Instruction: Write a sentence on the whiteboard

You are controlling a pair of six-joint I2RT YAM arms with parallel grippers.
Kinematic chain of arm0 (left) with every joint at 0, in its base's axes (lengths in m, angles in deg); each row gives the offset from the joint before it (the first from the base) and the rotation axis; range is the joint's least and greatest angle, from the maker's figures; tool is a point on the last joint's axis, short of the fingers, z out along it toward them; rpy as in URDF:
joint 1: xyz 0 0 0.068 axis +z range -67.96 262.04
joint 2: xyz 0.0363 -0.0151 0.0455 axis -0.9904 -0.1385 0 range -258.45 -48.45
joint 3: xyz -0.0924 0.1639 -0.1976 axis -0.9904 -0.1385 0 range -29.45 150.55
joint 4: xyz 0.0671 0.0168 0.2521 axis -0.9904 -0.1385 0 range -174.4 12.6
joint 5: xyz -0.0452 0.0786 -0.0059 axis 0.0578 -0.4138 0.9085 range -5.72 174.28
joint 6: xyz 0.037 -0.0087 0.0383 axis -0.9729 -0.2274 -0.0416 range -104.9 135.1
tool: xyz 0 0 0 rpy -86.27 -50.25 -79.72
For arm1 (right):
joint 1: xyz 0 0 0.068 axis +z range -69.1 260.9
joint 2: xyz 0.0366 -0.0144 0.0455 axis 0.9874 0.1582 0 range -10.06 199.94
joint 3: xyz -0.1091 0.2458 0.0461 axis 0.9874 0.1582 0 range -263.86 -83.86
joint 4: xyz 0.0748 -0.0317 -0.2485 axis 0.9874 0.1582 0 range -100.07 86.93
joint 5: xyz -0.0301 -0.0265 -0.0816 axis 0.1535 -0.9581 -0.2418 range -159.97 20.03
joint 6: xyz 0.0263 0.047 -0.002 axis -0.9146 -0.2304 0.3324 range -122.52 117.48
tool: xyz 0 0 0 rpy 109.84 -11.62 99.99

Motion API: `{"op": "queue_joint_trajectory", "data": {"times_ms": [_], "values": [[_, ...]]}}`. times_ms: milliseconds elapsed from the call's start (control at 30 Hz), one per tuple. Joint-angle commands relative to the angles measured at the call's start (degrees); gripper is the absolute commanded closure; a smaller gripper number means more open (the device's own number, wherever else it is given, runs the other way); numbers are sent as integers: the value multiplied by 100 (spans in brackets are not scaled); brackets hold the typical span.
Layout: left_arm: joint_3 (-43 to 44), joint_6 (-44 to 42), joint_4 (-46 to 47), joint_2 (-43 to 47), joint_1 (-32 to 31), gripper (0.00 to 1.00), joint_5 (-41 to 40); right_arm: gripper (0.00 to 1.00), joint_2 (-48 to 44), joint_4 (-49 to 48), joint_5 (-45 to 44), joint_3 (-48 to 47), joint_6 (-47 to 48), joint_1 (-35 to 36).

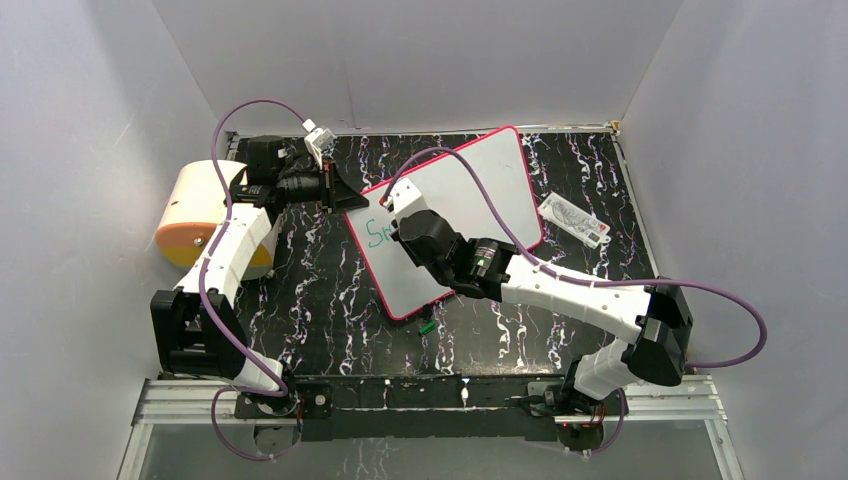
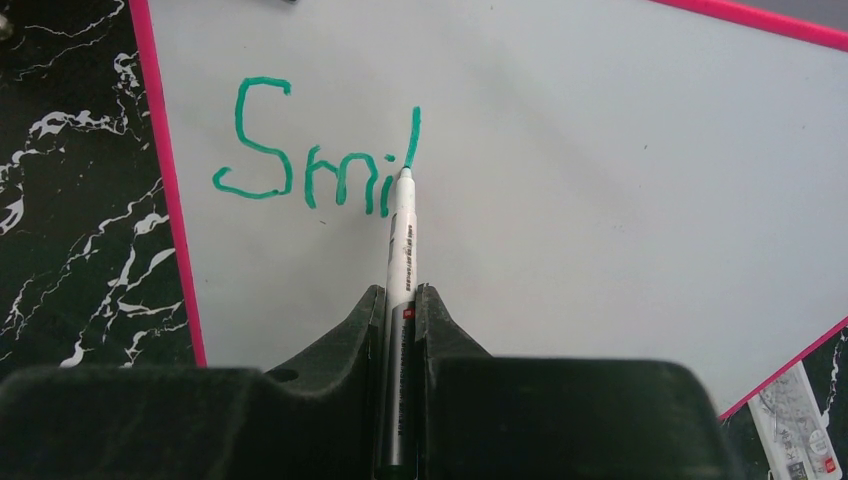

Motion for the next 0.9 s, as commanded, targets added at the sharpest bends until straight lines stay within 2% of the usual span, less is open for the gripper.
{"op": "queue_joint_trajectory", "data": {"times_ms": [0,867], "values": [[-199,-232,-269,14,-61,100,-297,100,-96,175,129,-42,-177,-39],[-196,-234,-269,-18,-61,100,-302,100,-244,378,52,74,-273,-31]]}}
